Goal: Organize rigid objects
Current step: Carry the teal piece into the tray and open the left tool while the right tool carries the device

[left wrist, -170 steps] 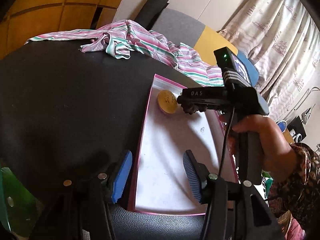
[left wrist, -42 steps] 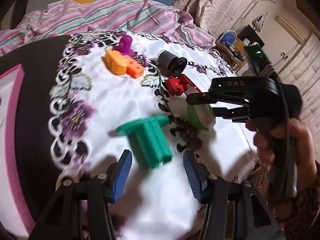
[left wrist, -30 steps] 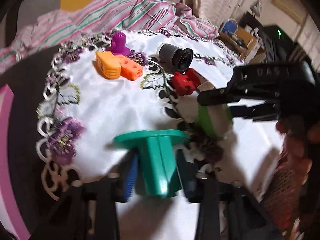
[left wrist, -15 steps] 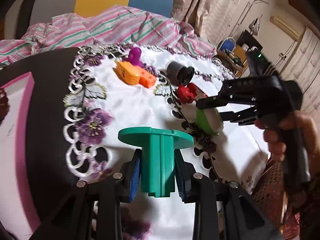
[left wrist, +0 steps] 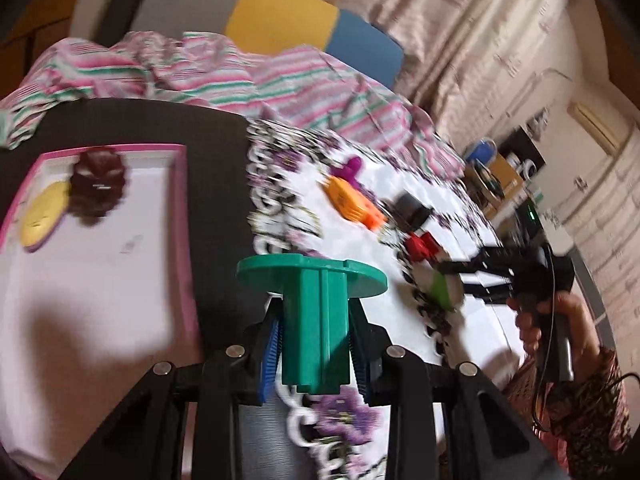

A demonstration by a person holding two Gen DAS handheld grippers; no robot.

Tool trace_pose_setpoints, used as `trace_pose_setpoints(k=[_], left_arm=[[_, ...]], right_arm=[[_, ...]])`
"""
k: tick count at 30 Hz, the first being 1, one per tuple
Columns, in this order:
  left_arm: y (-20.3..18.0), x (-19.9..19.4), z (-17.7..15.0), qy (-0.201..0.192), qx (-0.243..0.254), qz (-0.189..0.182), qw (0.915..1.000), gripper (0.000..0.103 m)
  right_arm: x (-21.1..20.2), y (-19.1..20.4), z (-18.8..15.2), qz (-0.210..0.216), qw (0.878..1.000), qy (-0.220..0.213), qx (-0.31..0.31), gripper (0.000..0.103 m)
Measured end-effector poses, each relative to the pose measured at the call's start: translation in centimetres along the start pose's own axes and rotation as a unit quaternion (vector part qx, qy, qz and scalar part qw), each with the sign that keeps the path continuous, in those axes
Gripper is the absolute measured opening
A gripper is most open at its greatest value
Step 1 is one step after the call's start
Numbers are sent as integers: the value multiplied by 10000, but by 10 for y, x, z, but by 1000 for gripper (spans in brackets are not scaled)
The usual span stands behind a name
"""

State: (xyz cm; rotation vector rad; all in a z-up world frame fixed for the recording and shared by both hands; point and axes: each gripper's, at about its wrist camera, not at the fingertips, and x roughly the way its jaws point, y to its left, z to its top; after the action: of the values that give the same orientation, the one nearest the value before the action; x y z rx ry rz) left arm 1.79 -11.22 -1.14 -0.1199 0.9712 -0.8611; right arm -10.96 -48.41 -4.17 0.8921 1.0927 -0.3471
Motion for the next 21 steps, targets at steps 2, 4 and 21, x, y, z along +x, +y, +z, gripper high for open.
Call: trace_pose_setpoints(k=[2, 4, 21], left_arm=[[18, -9, 4, -81, -160, 99, 9998, 30], [36, -15, 8, -137, -269, 246, 9992, 30], [150, 13, 37, 504, -940, 1283, 9860, 30]], right_arm=[[0, -1, 0, -19, 10000, -12, 42, 53], [0, -3, 1, -27, 9999, -18, 99, 53], [4, 17, -1, -65, 9999, -135, -68, 53]])
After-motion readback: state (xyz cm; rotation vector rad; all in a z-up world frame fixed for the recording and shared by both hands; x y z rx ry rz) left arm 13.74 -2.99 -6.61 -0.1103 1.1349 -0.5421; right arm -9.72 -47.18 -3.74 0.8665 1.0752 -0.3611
